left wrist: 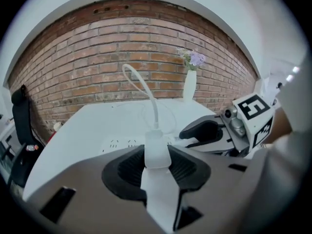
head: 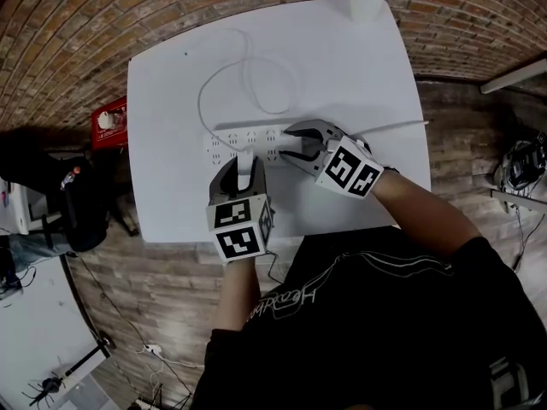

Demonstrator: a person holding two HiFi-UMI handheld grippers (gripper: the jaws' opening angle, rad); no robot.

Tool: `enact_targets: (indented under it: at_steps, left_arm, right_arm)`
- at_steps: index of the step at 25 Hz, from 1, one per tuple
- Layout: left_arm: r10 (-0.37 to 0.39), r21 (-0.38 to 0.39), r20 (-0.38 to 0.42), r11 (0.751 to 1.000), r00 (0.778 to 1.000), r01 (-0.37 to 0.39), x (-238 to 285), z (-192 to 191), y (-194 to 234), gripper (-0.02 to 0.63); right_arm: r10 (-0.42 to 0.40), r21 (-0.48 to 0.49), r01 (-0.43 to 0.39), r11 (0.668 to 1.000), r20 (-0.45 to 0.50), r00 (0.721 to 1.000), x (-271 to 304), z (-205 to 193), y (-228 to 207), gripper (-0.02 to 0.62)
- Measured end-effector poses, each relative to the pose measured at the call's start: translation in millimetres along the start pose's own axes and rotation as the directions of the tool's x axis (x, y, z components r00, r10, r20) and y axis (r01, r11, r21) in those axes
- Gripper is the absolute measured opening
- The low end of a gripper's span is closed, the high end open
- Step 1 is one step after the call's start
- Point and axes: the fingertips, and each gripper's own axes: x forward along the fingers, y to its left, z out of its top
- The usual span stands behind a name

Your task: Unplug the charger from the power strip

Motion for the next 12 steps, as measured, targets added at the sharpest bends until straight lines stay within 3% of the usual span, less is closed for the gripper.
enact_targets:
  at_steps: [3, 8, 12]
  left_arm:
    - [-0.04, -0.089, -0.001, 0.995, 0.999, 0.04, 0.2, -1.8, 4.9, 0.135]
    - [0.029, 0.075, 0.012, 0.997, 1.0, -0.03, -2.7, 2.6, -1.5, 0.138]
    - [-0.061, -0.108, 0.011, 0.992, 0.998, 0.062, -1.0, 0.8, 4.4, 0.137]
  right_arm:
    - [0.003, -0.002, -0.003, 1.0, -0.008, 1.0, 1.2, -1.4, 0.7, 0.14]
    - [0.003, 0.004, -0.003, 1.0, 0.0, 1.0, 0.3, -0.3, 0.8, 0.14]
    - [0.005, -0.001, -0.005, 1.0, -0.008, 1.0, 0.1, -0.9, 0.7, 0.14]
